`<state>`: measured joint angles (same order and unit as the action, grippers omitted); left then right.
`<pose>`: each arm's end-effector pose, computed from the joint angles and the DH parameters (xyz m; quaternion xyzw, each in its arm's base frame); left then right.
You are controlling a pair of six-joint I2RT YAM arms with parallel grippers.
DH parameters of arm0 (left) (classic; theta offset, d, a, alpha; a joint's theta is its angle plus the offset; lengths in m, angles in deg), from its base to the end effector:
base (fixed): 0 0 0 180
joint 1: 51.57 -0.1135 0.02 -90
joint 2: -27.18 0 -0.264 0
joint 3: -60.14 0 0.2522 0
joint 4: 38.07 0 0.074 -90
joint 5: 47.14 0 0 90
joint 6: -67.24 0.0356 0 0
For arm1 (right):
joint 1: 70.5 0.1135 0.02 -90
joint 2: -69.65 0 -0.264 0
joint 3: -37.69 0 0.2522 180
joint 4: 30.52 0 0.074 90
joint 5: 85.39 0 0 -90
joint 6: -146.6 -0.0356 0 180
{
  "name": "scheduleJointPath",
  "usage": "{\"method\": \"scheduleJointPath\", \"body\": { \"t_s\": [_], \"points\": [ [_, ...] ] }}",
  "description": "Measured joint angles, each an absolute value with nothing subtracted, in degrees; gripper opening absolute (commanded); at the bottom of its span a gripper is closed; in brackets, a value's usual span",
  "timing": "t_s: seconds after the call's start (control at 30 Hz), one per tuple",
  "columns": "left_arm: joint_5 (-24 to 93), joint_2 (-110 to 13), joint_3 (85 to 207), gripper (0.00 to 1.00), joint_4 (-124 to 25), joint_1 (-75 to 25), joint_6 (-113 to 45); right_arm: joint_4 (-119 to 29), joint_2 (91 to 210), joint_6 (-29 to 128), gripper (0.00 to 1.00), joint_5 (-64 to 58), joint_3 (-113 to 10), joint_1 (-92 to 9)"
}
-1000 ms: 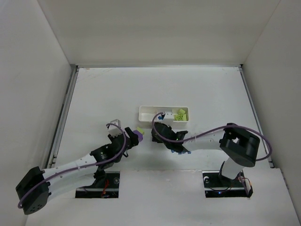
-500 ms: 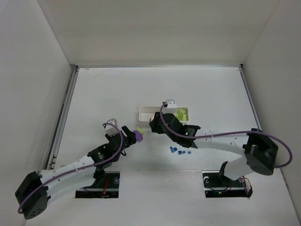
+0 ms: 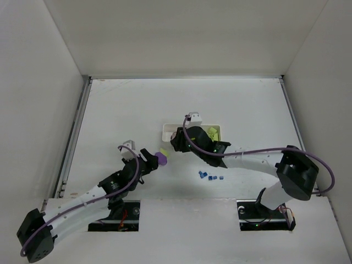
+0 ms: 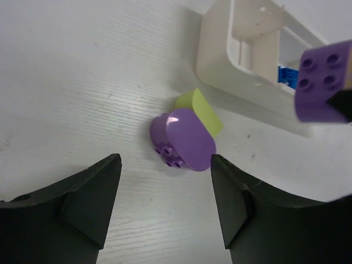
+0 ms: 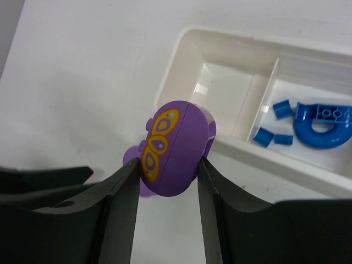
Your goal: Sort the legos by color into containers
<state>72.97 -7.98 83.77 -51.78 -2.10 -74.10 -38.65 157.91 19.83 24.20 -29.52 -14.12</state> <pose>0.1085 -0.0994 0.1704 -0.1524 0.8132 -0.2587 0.4986 0.1989 0.2776 0.2344 -0.0599 0.8521 0.2614 0.4494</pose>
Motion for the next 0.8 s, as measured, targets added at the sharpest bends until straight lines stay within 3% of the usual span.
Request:
{"method": "scheduleJointPath", "body": {
  "t_s": [0.27,0.57,0.8],
  "points": [
    [65.0,-2.8,83.8,0.64,-49.4,-1.5,-81.4,-35.2,147.5,20.5,0.29,22.7,-18.4,-7.6],
    [59.4,-8.0,83.8,0.65,-43.1,-0.5,-85.3,-31.1,145.0,21.2,0.3,17.4,-17.5,-6.3],
    [59.0,-4.2,82.8,0.61,-42.0,-0.6,-86.3,-26.7,143.9,21.0,0.3,17.4,-15.7,-6.3]
  ]
}}
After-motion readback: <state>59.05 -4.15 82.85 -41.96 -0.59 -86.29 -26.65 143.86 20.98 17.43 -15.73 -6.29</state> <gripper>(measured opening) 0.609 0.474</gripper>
